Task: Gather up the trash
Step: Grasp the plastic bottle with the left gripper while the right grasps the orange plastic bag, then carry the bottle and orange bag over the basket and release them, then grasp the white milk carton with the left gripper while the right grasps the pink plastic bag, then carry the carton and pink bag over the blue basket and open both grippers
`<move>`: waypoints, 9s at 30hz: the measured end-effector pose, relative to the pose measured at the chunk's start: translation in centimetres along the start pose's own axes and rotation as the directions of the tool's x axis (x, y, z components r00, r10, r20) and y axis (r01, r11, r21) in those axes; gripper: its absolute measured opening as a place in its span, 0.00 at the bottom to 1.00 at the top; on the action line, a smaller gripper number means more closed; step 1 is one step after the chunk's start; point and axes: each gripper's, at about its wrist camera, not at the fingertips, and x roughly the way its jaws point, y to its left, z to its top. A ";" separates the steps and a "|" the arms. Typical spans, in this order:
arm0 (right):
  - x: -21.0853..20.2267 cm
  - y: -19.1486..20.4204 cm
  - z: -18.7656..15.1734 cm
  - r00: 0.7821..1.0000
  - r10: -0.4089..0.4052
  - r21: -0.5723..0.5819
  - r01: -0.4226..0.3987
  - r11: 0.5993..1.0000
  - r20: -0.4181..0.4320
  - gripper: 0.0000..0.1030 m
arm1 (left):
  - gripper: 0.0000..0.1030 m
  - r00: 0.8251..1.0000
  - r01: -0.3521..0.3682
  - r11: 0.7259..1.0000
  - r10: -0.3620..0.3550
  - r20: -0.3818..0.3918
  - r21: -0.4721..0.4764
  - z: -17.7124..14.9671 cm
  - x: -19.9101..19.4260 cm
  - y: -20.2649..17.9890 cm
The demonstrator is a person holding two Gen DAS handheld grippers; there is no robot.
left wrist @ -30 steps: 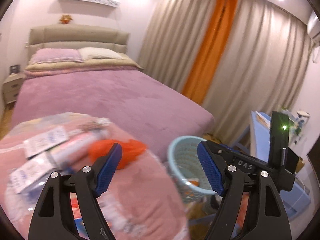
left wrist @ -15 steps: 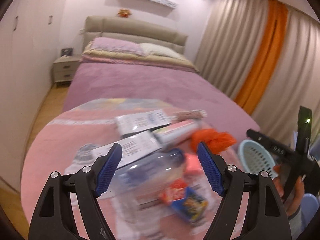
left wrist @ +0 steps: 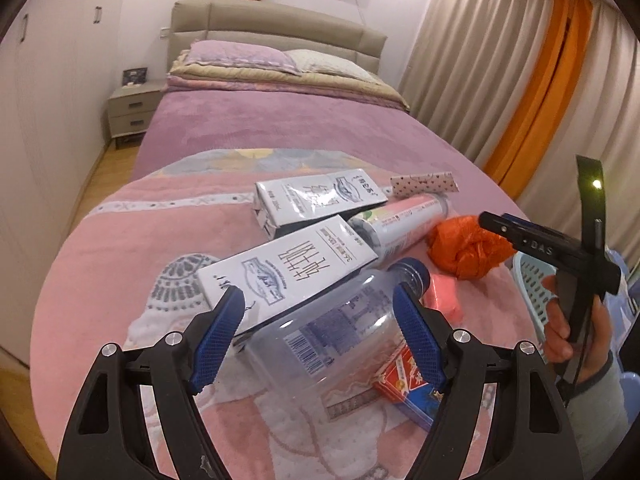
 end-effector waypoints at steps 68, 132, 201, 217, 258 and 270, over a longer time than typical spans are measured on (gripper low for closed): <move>-15.5 -5.2 -4.5 0.982 -0.077 0.178 0.046 0.983 0.174 0.30 | 0.53 0.967 0.247 0.947 -0.254 0.007 0.207 1.6 -2.8 -16.6; -18.2 -12.5 -7.9 0.986 -0.134 0.437 0.077 0.896 0.101 0.58 | 0.70 0.921 0.372 0.899 -0.388 0.026 0.230 2.2 -2.7 -22.8; 2.3 7.3 -5.6 0.986 0.045 0.179 -0.016 0.984 -0.160 0.52 | 0.55 0.986 0.024 0.992 -0.002 -0.168 0.127 -1.5 4.8 -2.2; -0.9 3.0 -7.6 0.976 0.150 0.286 -0.101 0.953 -0.156 0.51 | 0.55 0.989 0.075 0.993 -0.062 -0.137 0.095 -2.3 3.3 -2.9; -16.4 -11.4 -7.0 0.969 -0.156 0.429 0.062 0.901 0.189 0.37 | 0.55 0.950 0.291 0.893 -0.313 0.007 0.343 2.4 -1.3 -23.6; -15.3 -20.3 -10.9 0.972 -0.235 0.597 0.175 0.783 0.022 0.37 | 0.55 0.911 0.410 0.854 -0.366 -0.192 0.319 2.5 8.2 -32.3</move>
